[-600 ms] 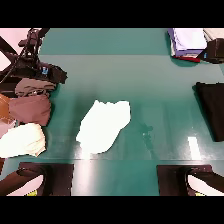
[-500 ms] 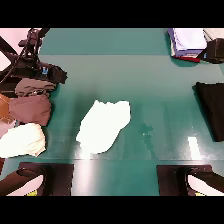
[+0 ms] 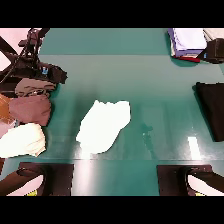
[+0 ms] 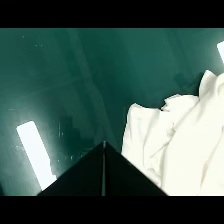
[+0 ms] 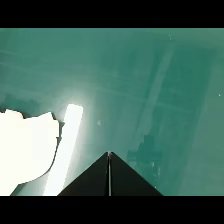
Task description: Fold the shirts.
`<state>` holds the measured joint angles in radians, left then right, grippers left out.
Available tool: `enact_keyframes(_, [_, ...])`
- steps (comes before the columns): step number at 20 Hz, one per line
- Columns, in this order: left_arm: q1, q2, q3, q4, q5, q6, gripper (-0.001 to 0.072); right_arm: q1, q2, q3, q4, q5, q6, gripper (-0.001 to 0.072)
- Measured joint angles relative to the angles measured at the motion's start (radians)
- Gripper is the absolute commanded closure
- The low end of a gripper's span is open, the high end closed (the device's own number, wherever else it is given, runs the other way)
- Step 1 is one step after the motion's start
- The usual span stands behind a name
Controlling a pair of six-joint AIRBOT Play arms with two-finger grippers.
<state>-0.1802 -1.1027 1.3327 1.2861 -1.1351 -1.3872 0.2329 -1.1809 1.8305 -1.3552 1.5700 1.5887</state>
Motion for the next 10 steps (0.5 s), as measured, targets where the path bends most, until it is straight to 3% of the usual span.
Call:
enact_keyframes(4, [0.000, 0.000, 0.000, -0.022, 0.006, 0.000, 0.0654, 0.000, 0.000, 0.000, 0.000, -0.051, 0.000, 0.0695])
enact_keyframes(9, [-0.016, -0.002, -0.062, -0.162, -0.019, 0.018, 0.0652, 0.000, 0.000, 0.000, 0.000, -0.152, 0.000, 0.0695])
enact_keyframes(10, [-0.031, -0.002, -0.094, -0.180, -0.027, 0.027, 0.0481, 0.000, 0.000, 0.000, 0.001, -0.162, 0.000, 0.0695])
